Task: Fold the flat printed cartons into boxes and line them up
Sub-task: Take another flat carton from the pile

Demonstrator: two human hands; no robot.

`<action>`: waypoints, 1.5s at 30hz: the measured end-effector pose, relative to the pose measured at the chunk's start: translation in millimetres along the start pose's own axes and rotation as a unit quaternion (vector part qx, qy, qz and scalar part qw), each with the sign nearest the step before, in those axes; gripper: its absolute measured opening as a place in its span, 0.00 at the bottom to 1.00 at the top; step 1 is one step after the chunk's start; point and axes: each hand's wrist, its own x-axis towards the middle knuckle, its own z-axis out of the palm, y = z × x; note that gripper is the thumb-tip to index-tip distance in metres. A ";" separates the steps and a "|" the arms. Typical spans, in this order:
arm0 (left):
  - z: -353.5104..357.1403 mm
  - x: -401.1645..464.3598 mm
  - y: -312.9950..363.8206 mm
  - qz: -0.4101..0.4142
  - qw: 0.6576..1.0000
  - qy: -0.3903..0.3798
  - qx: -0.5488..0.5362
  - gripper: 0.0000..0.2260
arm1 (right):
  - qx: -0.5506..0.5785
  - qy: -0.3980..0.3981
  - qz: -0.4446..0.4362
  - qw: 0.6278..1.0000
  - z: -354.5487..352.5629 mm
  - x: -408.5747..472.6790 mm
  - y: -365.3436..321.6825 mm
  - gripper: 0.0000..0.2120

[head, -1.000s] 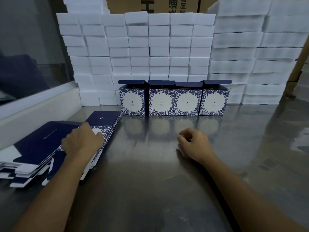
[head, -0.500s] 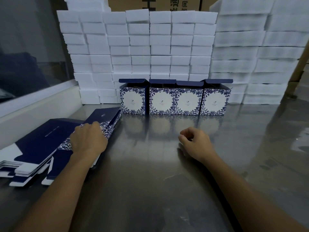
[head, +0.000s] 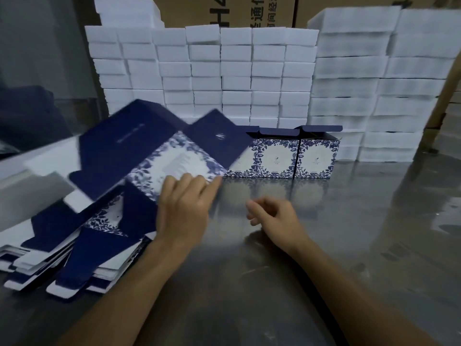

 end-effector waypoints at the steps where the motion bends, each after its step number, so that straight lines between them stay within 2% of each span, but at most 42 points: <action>1: 1.2 -0.5 11.7 0.033 0.999 0.002 -0.019 0.17 | 0.066 -0.021 0.021 0.997 3.8 -1.4 -5.4 0.12; 3: 4.7 -2.8 32.6 0.090 0.994 0.003 -0.061 0.13 | 0.192 -0.056 0.079 0.977 11.1 -2.5 -12.7 0.14; 5: 7.0 -4.5 45.9 0.115 0.988 0.002 -0.099 0.13 | 0.286 -0.071 0.115 0.949 14.7 -2.6 -15.3 0.10; 8: 10.0 -8.3 45.7 0.114 0.981 -0.051 -0.148 0.11 | 0.344 -0.054 0.121 0.929 14.0 -0.1 -13.0 0.10; 11: 9.6 -11.5 30.8 0.034 0.980 -0.101 -0.168 0.17 | 0.293 0.040 0.114 0.948 11.4 3.9 -5.8 0.12; 13: 10.1 -10.4 16.8 -0.051 0.984 -0.105 -0.136 0.18 | 0.262 0.104 0.117 0.952 5.7 6.1 -0.7 0.11; 16: 13.0 -11.8 -3.9 -0.191 0.967 -0.140 -0.092 0.22 | 0.270 0.170 0.139 0.938 -6.6 8.2 1.6 0.11; 18: 15.7 -14.9 -14.6 -0.236 0.944 -0.191 -0.126 0.25 | 0.295 0.191 0.165 0.922 -13.2 9.1 0.8 0.11; 20: 17.7 -17.2 -23.6 -0.292 0.913 -0.215 -0.188 0.25 | 0.314 0.204 0.187 0.908 -17.5 8.6 -0.6 0.11; 21: 18.1 -17.0 -29.0 -0.338 0.886 -0.215 -0.234 0.24 | 0.312 0.206 0.192 0.907 -18.9 8.2 -0.5 0.11; 22: 17.7 -15.2 -33.3 -0.390 0.845 -0.213 -0.297 0.23 | 0.307 0.208 0.194 0.908 -19.8 8.3 -0.1 0.11; 24: 18.7 -13.1 -33.4 -0.466 0.740 -0.239 -0.421 0.21 | 0.303 0.217 0.199 0.906 -21.9 8.2 1.0 0.12; 25: 21.0 -14.4 -30.5 -0.482 0.706 -0.256 -0.452 0.20 | 0.306 0.220 0.208 0.903 -22.9 8.8 1.6 0.12; 27: 27.5 -20.7 -23.4 -0.516 0.661 -0.259 -0.480 0.21 | 0.320 0.213 0.234 0.893 -24.9 9.1 0.6 0.10; 29: 32.1 -26.7 -19.4 -0.543 0.645 -0.244 -0.479 0.21 | 0.346 0.201 0.244 0.883 -27.3 9.6 -1.3 0.09; 33: 35.1 -30.3 -28.1 -0.577 0.612 -0.235 -0.487 0.19 | 0.392 0.169 0.242 0.871 -30.3 8.2 -9.3 0.18; 36: 33.6 -29.7 -30.0 -0.583 0.618 -0.246 -0.468 0.18 | 0.385 0.139 0.220 0.886 -31.3 9.8 -12.3 0.21; 39: 30.2 -25.4 -28.2 -0.587 0.602 -0.250 -0.481 0.17 | 0.400 0.124 0.211 0.883 -28.4 8.2 -14.2 0.22; 41: 27.3 -21.6 -26.6 -0.586 0.573 -0.253 -0.515 0.13 | 0.411 0.104 0.193 0.885 -26.0 5.7 -20.3 0.21; 43: 24.5 -16.4 -22.0 -0.585 0.520 -0.254 -0.569 0.09 | 0.426 0.111 0.129 0.889 -22.1 3.5 -21.9 0.24; 44: 23.2 -14.1 -19.0 -0.584 0.492 -0.254 -0.594 0.11 | 0.425 0.122 0.114 0.890 -20.2 2.3 -21.9 0.26; 45: 22.3 -12.2 -15.5 -0.582 0.466 -0.256 -0.616 0.15 | 0.418 0.101 0.106 0.896 -16.6 1.0 -21.3 0.28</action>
